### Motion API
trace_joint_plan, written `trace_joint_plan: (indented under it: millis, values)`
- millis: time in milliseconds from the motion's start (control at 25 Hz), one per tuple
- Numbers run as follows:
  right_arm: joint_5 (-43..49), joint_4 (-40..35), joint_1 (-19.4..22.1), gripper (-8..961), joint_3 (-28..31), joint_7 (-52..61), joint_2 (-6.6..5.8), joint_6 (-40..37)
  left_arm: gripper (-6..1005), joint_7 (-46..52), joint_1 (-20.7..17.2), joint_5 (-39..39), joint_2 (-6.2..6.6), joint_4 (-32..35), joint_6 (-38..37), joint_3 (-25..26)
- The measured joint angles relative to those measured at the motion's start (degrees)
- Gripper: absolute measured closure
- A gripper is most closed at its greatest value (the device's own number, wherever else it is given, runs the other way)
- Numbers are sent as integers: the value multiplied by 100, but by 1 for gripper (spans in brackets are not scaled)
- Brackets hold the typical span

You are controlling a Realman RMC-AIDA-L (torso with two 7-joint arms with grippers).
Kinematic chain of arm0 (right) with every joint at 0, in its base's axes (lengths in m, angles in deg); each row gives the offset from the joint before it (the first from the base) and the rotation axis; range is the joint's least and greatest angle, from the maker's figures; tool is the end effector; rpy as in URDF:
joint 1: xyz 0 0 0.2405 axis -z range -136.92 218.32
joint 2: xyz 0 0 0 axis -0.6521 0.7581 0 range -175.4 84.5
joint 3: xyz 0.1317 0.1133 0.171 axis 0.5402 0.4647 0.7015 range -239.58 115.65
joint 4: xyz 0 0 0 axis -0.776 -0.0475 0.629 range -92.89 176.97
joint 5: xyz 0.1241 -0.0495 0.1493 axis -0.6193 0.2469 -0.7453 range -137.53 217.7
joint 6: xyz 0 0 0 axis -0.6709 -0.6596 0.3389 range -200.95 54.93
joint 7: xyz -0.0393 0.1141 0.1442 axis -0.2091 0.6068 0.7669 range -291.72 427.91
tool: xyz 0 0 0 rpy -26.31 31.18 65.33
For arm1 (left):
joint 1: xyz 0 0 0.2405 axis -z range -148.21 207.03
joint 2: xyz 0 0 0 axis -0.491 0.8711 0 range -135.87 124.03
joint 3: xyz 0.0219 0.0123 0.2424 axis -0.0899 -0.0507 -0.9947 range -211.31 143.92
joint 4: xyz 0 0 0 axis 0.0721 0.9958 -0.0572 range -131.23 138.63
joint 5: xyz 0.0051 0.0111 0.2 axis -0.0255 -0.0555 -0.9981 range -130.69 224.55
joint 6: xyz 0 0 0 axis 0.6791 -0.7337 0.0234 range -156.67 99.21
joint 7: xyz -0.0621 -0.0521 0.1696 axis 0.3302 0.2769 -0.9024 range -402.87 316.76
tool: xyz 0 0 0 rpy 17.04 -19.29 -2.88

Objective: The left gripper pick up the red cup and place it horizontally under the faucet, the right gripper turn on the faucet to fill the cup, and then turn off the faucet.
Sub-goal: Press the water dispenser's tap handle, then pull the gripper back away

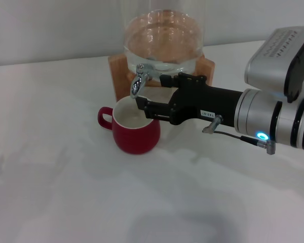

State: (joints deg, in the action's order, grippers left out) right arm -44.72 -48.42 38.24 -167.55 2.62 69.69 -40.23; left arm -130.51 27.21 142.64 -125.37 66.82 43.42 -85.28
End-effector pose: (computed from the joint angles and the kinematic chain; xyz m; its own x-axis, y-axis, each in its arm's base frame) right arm 0.1302 0.3240 -0.0413 0.7781 -0.2472 -0.5775 -0.5483 -0.7160 -0.4322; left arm -0.3153 0.2853 0.0785 0.5499 0.3325 0.7662 0.8136 -0.4207 -0.4013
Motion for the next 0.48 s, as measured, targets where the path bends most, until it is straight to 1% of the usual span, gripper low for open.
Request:
trace_joint_plan:
  millis: [480]
  values:
    - [0,19,-19,157,13,4,8,-44,123,0,0,0,0,-10,-10,0]
